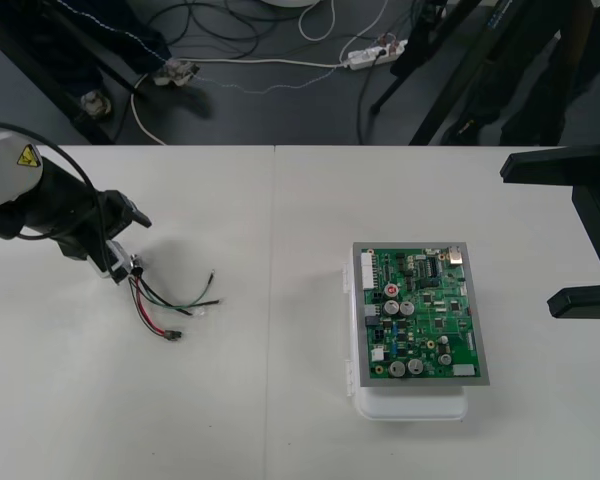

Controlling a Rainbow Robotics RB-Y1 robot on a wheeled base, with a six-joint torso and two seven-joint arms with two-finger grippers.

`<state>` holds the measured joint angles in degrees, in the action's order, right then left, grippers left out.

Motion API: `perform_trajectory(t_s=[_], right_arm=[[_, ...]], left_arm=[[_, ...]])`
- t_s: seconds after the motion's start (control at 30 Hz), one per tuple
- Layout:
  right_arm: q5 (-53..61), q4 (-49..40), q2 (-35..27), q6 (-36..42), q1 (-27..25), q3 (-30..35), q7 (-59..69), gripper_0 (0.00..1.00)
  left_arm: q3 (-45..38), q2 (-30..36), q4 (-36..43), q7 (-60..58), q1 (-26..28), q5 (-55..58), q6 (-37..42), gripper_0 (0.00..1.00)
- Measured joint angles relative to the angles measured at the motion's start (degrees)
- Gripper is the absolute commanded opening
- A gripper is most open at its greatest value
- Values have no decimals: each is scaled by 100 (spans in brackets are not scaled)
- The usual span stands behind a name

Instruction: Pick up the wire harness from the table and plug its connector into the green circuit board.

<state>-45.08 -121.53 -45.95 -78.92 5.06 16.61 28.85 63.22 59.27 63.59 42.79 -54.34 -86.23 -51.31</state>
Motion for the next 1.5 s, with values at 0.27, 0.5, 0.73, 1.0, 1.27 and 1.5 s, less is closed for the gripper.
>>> perform_trajectory(t_s=[0.27, 0.5, 0.73, 1.0, 1.27, 1.5], right_arm=[[-82, 24, 1, 2, 0, 3, 0, 100], [-120, 28, 3, 2, 0, 9, 0, 100], [-121, 28, 4, 2, 0, 13, 0, 100], [-121, 29, 5, 2, 0, 15, 0, 100], [-121, 30, 5, 2, 0, 15, 0, 100], [-121, 30, 5, 2, 0, 15, 0, 100]], left_arm=[[0, -183, -305, 5, 58, 77, 52, 96], [0, -361, -513, 10, 64, 76, 57, 96], [0, -498, -651, 29, 101, 49, 63, 96], [156, -519, -651, 218, 196, 139, 95, 96], [329, -520, -651, 286, 198, 251, 140, 95], [344, -520, -651, 286, 204, 253, 211, 95]])
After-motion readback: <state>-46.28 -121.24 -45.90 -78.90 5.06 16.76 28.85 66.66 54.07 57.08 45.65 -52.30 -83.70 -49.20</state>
